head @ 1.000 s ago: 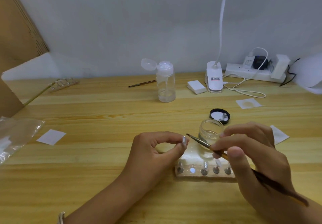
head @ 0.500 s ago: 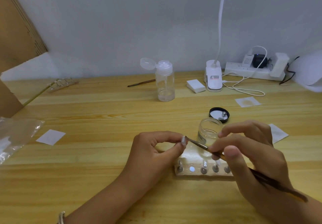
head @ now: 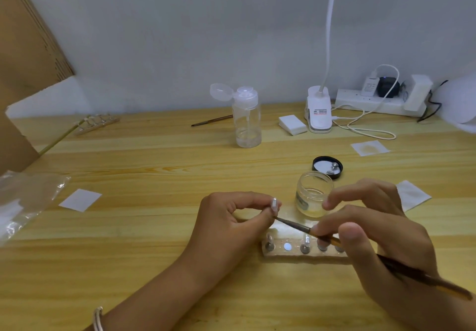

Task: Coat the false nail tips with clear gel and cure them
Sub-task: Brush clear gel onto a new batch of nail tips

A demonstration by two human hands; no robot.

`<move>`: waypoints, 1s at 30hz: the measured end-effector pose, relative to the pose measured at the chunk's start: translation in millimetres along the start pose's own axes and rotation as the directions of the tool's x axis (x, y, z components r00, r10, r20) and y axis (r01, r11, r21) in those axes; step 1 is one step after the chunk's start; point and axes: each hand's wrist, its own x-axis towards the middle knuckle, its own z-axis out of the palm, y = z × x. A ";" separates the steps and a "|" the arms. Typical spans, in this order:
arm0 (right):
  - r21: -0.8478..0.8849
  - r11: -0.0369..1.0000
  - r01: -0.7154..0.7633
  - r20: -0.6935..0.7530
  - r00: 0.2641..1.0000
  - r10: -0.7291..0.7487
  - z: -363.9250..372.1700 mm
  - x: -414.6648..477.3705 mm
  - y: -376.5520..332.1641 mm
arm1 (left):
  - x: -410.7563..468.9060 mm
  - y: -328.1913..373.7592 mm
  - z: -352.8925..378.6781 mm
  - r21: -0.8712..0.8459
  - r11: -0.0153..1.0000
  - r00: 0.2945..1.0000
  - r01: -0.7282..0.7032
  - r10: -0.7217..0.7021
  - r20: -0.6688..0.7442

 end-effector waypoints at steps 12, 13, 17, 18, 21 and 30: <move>-0.017 0.997 0.072 0.010 0.997 -0.072 -3.3 0.4 1.8 | 0.1 4.9 -0.4 -0.031 0.999 1.000 0.011 -0.011 0.006; -0.015 0.997 0.074 0.003 0.997 -0.073 -3.3 0.0 2.1 | 0.3 5.1 -0.5 -0.022 1.000 1.000 0.006 -0.006 0.008; -0.059 0.998 0.020 -0.001 1.000 -0.021 -2.2 0.1 4.8 | 0.9 4.0 -0.8 0.019 1.000 1.000 -0.005 0.005 0.002; -0.068 0.997 0.020 0.010 1.000 -0.019 -1.9 0.7 5.2 | 1.1 3.5 -0.7 0.035 0.999 1.000 -0.005 0.005 0.002; -0.080 0.994 0.072 0.040 0.997 -0.069 -0.7 2.3 5.7 | 1.3 2.8 -0.5 0.049 0.999 1.000 0.007 -0.007 0.000; -0.106 0.992 0.062 0.034 0.998 -0.058 -1.7 2.4 5.0 | 2.0 2.8 0.6 0.067 0.996 0.998 0.053 -0.051 -0.029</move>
